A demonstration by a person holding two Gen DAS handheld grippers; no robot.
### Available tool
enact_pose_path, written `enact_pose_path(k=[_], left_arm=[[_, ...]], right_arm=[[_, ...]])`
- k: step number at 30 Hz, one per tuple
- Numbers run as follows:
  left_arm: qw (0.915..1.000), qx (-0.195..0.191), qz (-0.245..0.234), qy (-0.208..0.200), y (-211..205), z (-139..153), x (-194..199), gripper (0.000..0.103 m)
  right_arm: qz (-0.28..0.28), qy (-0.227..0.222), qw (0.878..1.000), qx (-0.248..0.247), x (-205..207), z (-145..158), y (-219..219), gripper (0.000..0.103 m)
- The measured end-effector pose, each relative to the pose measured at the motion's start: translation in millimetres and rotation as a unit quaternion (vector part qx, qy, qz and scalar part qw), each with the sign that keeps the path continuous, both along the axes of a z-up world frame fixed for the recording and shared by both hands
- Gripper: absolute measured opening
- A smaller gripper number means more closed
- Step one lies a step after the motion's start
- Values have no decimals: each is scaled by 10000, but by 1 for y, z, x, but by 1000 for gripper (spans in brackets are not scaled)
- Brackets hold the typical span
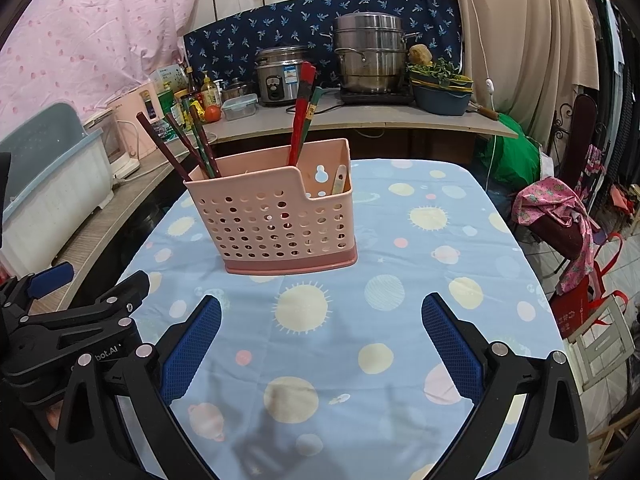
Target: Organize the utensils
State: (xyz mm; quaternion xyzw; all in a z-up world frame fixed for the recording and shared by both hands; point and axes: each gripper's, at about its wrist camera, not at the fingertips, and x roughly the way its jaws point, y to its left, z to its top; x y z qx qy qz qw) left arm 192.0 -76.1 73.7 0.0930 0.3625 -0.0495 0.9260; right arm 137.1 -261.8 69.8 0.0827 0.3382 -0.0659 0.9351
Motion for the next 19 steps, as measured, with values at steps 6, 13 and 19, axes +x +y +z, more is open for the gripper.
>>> enact_pose_path(k=[6,13,19], left_arm=[[10000,-16,49,23,1,-1,2,95],[10000,-3,29,11,0,-1,3,95],[10000,10,44,-15,2,0,4,95]], right_arm=[[10,17,10000,-8,0,-1,-1,97],[9,17,10000,-13,1,-2,-2,97],[13,17,10000,-9,1,-1,-2,97]])
